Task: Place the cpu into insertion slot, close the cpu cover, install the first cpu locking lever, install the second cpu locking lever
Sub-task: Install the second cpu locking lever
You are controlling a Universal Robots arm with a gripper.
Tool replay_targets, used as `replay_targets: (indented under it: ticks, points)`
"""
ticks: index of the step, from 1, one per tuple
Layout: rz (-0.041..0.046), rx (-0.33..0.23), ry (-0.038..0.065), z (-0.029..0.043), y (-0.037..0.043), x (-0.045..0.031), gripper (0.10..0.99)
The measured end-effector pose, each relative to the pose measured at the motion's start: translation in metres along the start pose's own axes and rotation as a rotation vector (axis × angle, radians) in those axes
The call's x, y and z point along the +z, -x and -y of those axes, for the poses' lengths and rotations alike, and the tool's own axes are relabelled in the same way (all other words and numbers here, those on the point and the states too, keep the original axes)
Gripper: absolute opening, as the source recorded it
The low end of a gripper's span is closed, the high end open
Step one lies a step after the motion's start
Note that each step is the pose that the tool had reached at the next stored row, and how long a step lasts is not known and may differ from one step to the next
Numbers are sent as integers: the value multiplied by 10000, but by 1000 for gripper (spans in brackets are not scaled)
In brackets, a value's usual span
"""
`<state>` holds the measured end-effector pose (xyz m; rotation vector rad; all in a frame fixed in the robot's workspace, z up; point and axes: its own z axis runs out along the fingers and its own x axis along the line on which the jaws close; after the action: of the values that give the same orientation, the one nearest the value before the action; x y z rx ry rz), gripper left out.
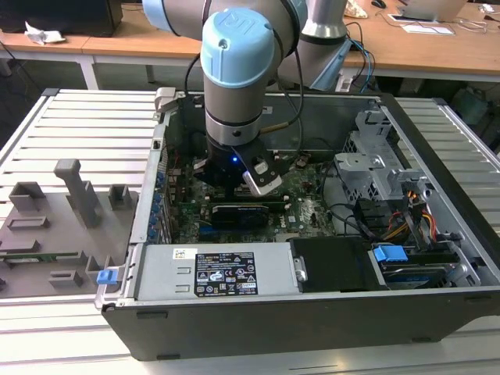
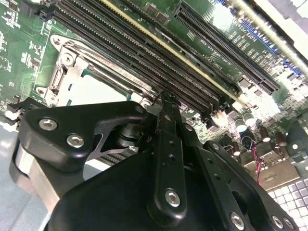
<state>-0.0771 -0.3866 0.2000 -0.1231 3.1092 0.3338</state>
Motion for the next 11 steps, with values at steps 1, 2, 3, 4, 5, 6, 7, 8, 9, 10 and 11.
replay_targets:
  ticks: [1,2,3,4,5,6,7,8,9,10,11]
  points:
    - [6,0,9,-3,1,5,106]
    - [5,-2,13,-5,1,7,106]
    - [-2,1,9,-10,0,7,106]
    - [-1,0,11,-11,-1,9,106]
    - [-2,1,10,-13,-6,11,106]
    - [-2,1,10,-14,-14,12,106]
    - [-2,0,12,-15,-24,14,106]
    - [-2,0,11,-21,-51,16,106]
    - [-3,1,9,-26,-68,18,106]
    - [-3,1,10,-26,-68,19,106]
    - [-3,0,11,-26,-68,19,106]
